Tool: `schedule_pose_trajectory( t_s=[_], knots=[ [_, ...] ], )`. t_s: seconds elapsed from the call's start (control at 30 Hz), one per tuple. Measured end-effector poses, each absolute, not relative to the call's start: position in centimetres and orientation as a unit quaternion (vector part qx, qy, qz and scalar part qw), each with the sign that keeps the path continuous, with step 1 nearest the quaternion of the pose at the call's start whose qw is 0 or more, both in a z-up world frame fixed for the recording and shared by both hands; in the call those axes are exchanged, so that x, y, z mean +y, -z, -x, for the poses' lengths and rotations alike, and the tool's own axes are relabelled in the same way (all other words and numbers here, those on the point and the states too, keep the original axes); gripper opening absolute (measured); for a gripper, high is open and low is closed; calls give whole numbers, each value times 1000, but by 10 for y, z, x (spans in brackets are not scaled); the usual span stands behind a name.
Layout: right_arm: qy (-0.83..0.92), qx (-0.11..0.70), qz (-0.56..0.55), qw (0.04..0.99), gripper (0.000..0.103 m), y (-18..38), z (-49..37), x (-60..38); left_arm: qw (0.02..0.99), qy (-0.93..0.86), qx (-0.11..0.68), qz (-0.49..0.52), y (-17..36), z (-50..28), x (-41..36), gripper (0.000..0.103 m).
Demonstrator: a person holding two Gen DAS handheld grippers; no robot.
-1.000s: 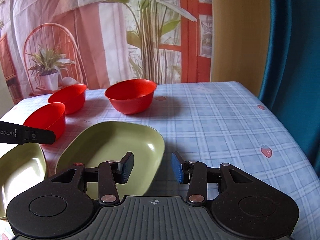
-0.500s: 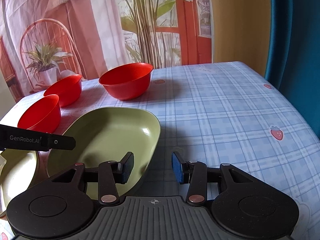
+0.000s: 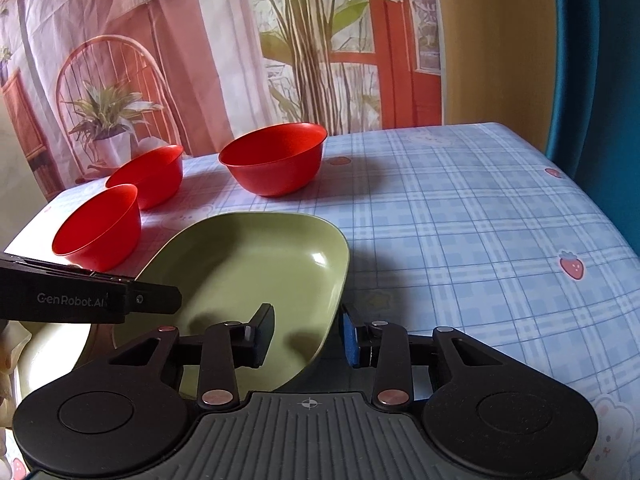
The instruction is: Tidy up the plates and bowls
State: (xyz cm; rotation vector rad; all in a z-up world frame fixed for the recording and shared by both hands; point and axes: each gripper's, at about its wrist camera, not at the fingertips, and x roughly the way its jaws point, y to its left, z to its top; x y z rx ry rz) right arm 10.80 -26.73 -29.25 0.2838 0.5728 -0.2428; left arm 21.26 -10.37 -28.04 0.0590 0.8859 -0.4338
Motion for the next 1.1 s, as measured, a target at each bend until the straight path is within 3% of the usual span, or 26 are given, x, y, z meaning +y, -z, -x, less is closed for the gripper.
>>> schedule_pose_trajectory(
  t_s=[0.23,1.1],
  knots=[
    [129,271,-136,944,19,287,-102,-268,884,204,420,-25,275,-207,-101,27],
    [76,236,-95,964,16,240,-92,-205,918,166,360,-7,220,-146,-37,27]
  ],
)
